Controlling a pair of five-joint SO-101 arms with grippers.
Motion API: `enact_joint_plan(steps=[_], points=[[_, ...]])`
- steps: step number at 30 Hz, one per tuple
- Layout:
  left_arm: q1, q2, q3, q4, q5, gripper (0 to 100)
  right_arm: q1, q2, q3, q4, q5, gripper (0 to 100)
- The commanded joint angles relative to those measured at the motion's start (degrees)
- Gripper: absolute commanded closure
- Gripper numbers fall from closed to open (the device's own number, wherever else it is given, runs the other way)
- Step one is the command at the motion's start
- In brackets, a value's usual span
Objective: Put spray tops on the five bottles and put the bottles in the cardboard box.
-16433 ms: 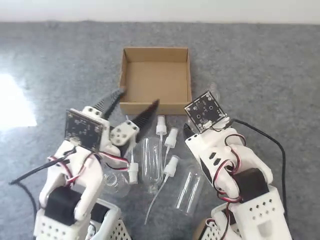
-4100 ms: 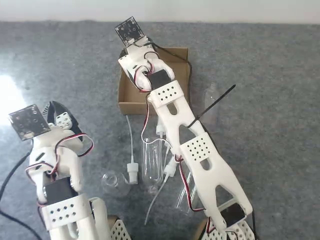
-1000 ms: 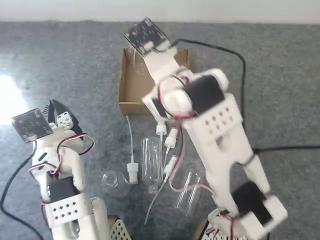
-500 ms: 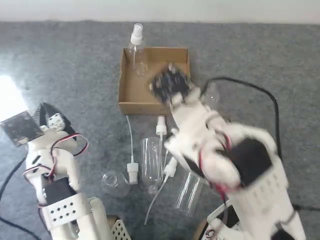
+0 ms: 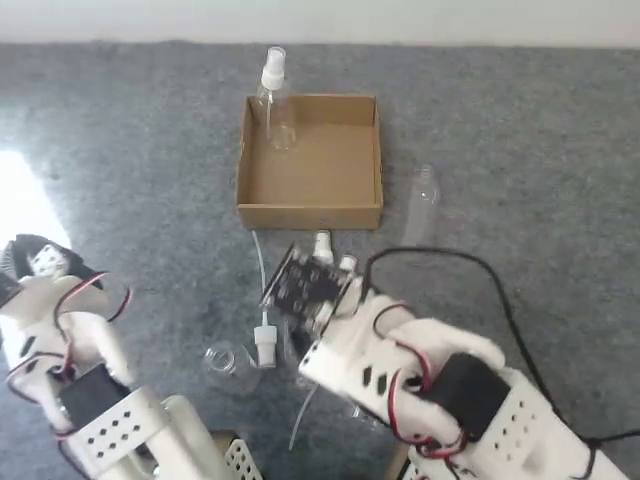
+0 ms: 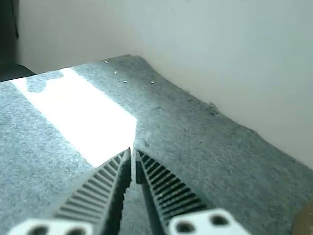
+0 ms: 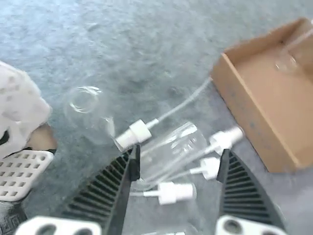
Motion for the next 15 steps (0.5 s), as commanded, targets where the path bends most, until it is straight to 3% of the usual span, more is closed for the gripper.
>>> enact_joint_plan(steps=[1, 9, 15], points=[[-0.9, 0.3, -3.3, 0.1, 0.9, 98, -4.8, -3.7, 3.4, -6.7, 0.7, 77.4], [-0.6, 0.3, -3.1, 0.1, 0.9, 98, -10.3, -3.6, 8.5, -16.0, 1.2, 76.9], [-0.6, 0.3, -3.0, -0.1, 0.9, 98, -13.9, -1.6, 9.8, -21.0, 2.0, 63.9]])
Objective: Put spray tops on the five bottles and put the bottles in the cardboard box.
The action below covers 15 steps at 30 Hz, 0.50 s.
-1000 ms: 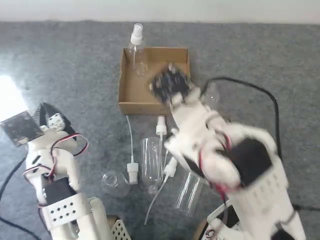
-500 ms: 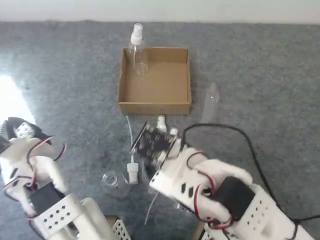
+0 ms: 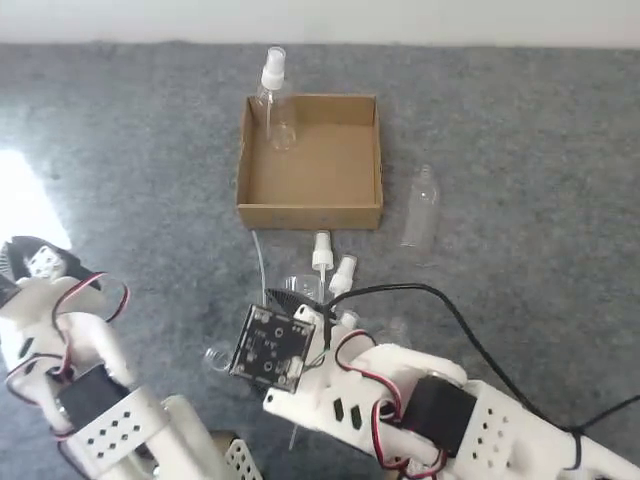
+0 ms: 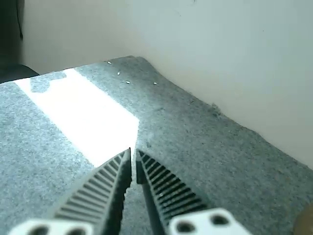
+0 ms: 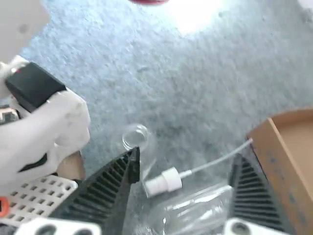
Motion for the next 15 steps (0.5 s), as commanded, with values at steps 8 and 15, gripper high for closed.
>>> enact_joint_plan(steps=[8, 15], points=[[-0.2, 0.3, -3.0, -0.1, 0.5, 98, -4.2, 9.5, -1.1, -6.2, 2.1, 65.6], [-0.1, 0.3, -3.0, -0.2, 0.5, 98, -6.8, 9.6, -0.9, -5.8, 2.5, 65.6]])
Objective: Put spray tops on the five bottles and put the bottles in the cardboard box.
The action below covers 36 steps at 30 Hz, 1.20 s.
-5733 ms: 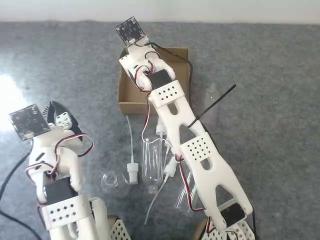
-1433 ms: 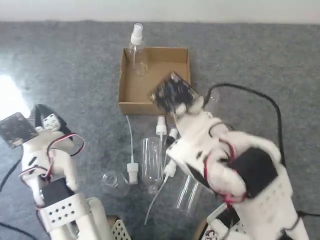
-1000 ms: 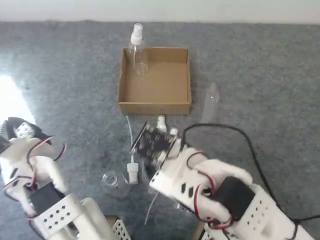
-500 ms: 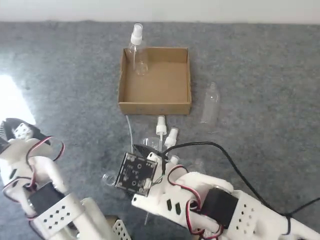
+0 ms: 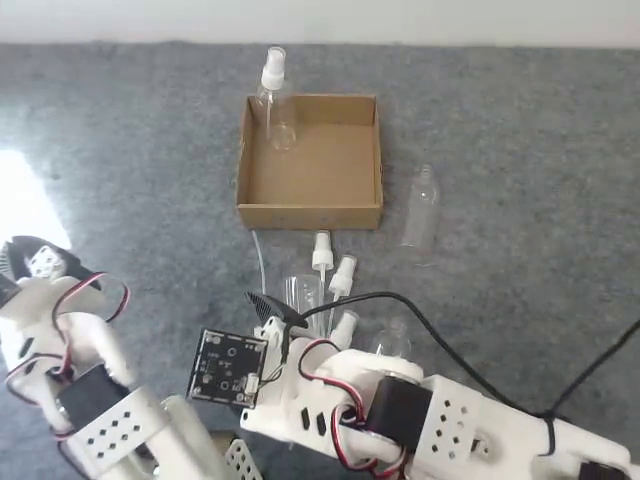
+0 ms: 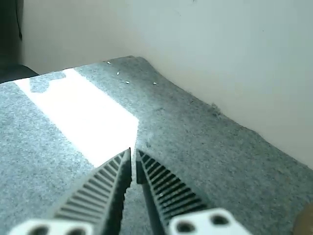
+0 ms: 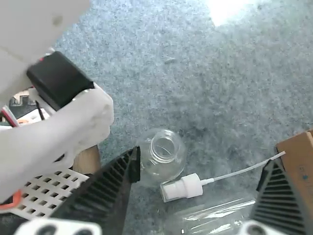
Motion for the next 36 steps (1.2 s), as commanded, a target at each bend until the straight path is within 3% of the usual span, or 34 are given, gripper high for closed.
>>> enact_joint_plan(steps=[1, 12, 36], points=[[-0.2, 0.3, -3.0, -0.2, 0.5, 98, -2.0, 0.2, -1.0, -1.1, 1.1, 65.6], [-0.2, 0.4, -3.0, -0.2, 0.5, 98, -2.5, 0.2, 5.8, -10.0, 1.2, 65.6], [-0.2, 0.4, -3.0, -0.2, 0.5, 98, -2.1, 11.1, 4.0, -15.1, 1.0, 65.5]])
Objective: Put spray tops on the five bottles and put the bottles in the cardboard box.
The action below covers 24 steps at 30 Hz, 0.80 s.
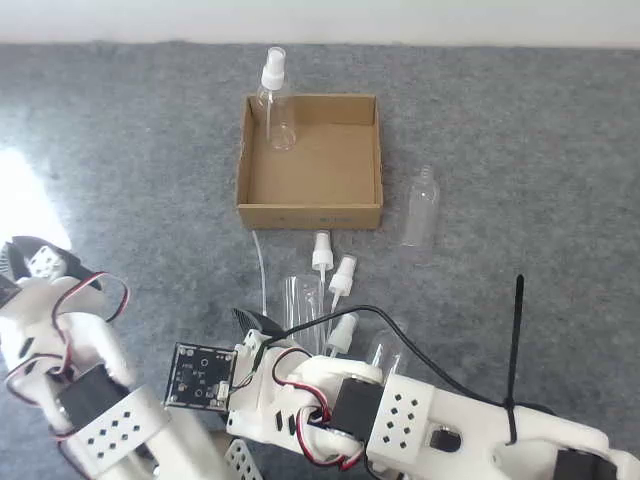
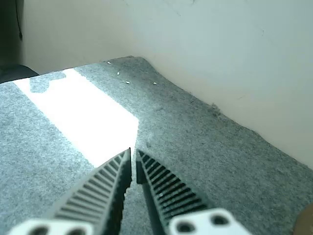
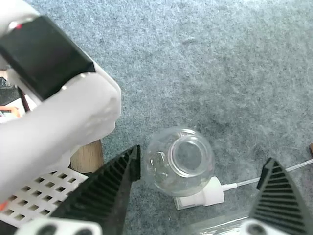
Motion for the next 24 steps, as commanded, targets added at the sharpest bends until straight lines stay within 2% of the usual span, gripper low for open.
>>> enact_joint_plan(steps=[1, 7, 24], points=[[-0.2, 0.4, -3.0, -0.2, 0.5, 98, -0.1, 0.2, -2.6, -2.0, 0.7, 65.5], [-0.2, 0.4, -3.0, -0.2, 0.5, 98, 2.9, 1.2, -2.7, -2.9, 0.5, 65.6], [-0.1, 0.4, -3.0, -0.2, 0.5, 98, 2.1, 5.6, -4.3, -2.5, 0.5, 66.1]])
